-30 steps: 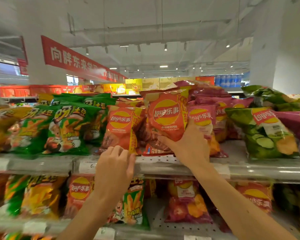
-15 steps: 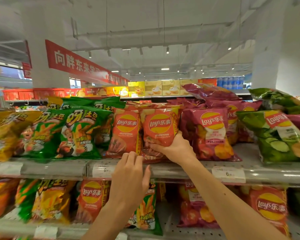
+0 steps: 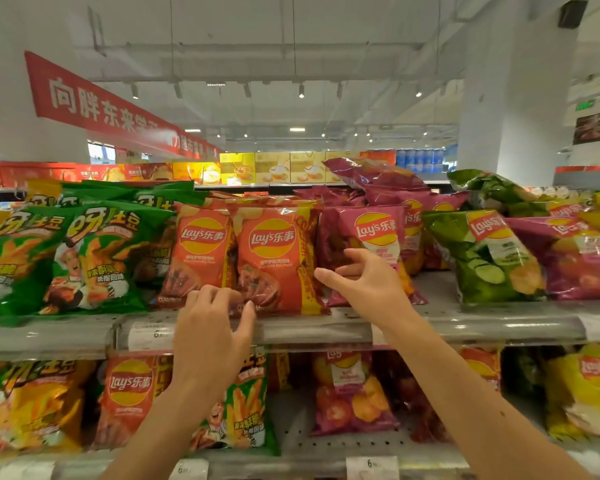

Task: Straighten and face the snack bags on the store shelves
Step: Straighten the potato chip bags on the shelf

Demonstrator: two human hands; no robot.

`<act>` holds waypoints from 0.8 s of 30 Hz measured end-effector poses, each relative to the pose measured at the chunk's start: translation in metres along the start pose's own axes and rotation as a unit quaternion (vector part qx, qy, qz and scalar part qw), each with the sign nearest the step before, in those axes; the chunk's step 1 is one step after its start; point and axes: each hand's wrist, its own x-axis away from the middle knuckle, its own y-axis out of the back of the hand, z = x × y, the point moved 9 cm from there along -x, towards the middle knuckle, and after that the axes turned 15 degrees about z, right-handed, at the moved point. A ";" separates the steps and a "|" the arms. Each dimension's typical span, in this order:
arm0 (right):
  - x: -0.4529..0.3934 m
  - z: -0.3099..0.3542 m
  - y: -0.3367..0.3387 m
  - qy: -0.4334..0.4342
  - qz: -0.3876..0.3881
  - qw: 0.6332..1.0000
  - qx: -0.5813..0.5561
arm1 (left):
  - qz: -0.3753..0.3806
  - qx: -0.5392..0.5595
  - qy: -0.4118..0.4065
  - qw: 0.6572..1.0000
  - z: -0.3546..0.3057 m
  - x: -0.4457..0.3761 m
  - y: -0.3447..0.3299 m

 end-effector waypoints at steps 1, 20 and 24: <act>0.006 -0.007 0.013 0.009 -0.018 0.999 -0.029 | -0.014 0.017 0.004 1.000 -0.007 -0.002 0.001; 0.089 -0.189 0.337 -0.025 -0.212 0.977 -0.028 | 0.139 0.264 0.012 0.954 -0.291 -0.047 -0.168; 0.083 -0.214 0.379 -0.031 -0.219 0.975 0.016 | 0.177 0.232 0.109 0.950 -0.297 -0.067 -0.193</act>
